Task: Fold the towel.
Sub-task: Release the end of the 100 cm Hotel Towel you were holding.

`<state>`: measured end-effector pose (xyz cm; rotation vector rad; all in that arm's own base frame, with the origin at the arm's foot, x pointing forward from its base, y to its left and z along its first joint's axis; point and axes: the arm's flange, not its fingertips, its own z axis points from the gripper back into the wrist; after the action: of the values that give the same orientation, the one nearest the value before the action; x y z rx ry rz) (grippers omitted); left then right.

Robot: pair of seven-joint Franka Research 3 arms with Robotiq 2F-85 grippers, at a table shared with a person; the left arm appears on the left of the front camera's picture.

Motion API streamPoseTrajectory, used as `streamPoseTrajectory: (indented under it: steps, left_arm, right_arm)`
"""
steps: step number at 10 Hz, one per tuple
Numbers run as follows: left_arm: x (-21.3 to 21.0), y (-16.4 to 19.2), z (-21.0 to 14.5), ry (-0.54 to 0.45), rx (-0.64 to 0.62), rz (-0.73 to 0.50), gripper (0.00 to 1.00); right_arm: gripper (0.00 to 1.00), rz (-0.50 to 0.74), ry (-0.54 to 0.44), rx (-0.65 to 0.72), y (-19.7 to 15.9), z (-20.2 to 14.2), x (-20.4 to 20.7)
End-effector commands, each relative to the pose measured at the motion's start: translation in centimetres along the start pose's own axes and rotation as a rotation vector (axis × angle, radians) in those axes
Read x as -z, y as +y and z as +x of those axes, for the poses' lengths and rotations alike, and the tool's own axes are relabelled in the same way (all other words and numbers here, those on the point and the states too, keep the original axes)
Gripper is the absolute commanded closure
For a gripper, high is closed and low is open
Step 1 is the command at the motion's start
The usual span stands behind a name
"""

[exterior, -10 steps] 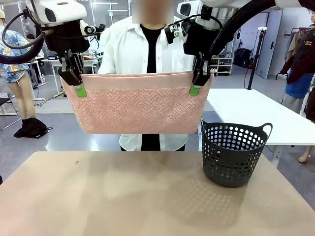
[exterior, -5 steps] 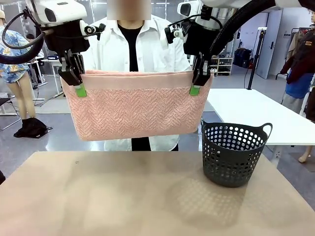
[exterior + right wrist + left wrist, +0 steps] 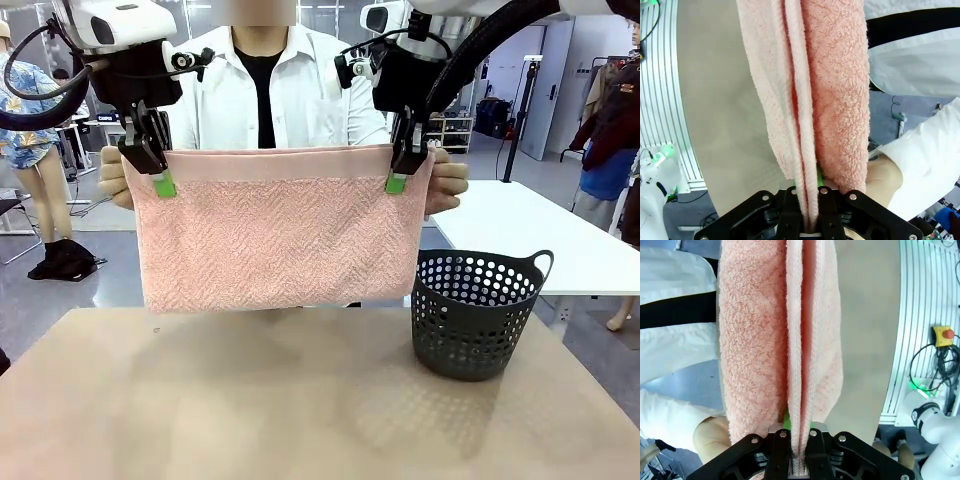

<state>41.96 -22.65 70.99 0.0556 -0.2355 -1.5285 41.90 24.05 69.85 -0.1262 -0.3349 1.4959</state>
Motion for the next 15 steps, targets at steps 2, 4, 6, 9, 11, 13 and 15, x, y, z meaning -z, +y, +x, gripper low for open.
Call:
streamPoseTrajectory:
  steps: [2, 4, 6, 9, 11, 13, 15]
  left_arm:
    - [-0.1, 0.0, -0.1, -0.001, -0.001, 0.003, 1.0]
    - [-0.1, 0.0, -0.1, -0.001, -0.001, 0.003, 1.0]
    - [-0.1, 0.0, -0.1, -0.001, -0.001, 0.003, 1.0]
    - [-0.1, 0.0, -0.1, -0.001, -0.001, 0.003, 1.0]
    - [0.0, 0.0, 0.0, 0.0, 0.001, 0.0, 0.95]
    - [-0.1, 0.0, -0.3, -0.01, -0.037, -0.013, 0.57]
    - [-0.9, 0.0, -0.2, -0.021, -0.042, 0.007, 0.2]
  right_arm:
    - [1.0, -0.003, -0.001, 0.0, 0.0, 0.0, -0.1]
    - [1.0, -0.003, -0.001, 0.0, 0.0, 0.0, -0.1]
    - [1.0, -0.003, -0.001, 0.0, 0.0, 0.0, -0.1]
    - [1.0, -0.003, -0.001, 0.0, 0.0, 0.0, -0.1]
    - [0.95, -0.001, -0.001, 0.0, 0.0, 0.0, -0.1]
    - [0.52, 0.017, -0.012, 0.033, -0.2, -0.7, -0.1]
    - [0.5, -0.002, -0.019, 0.067, -0.5, -0.9, -1.2]
